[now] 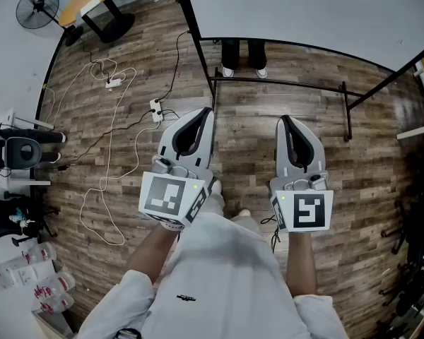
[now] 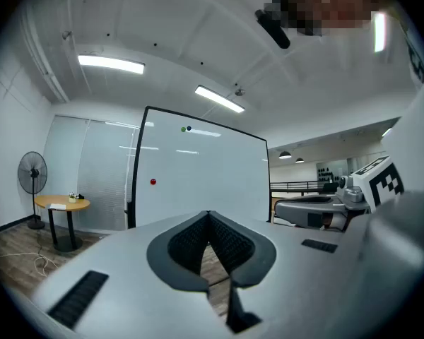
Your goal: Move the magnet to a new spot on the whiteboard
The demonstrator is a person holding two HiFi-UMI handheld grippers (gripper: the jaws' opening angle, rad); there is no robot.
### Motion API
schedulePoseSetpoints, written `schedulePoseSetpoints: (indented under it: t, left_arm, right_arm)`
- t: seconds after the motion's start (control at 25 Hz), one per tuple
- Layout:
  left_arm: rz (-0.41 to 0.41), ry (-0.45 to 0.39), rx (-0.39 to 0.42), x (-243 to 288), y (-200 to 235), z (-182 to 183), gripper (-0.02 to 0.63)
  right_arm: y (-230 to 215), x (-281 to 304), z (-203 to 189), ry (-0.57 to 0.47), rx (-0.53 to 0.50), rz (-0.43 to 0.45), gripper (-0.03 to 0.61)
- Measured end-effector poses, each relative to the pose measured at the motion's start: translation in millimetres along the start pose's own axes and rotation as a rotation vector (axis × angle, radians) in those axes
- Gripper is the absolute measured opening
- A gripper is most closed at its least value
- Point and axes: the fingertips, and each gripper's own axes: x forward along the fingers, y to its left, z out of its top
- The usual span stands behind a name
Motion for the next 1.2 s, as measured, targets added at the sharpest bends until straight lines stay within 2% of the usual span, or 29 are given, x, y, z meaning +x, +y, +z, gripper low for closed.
schedulePoseSetpoints:
  t: [0.16, 0.4, 0.8, 1.2]
  left_arm:
    - [-0.016, -0.003, -0.004, -25.5, 0.6, -6.9, 0.006]
    - [-0.048, -0.018, -0.013, -57.4, 11.2, -4.3, 0.006]
    - [-0.068, -0.055, -0.018, -81.9, 66.1, 2.4, 0.006]
    - [-0.087, -0.076, -0.026, -78.3, 128.7, 2.8, 0.006]
  right_arm:
    - [26.7, -12.5, 8.2, -0.008, -0.024, -0.002, 0.002]
    - [51.5, -25.5, 16.7, -0.035, -0.002, -0.055, 0.0]
    - [97.8, 0.2, 23.8, -0.041, -0.025, -0.102, 0.0]
    - [126.6, 46.8, 22.6, -0.043, -0.036, -0.139, 0.0]
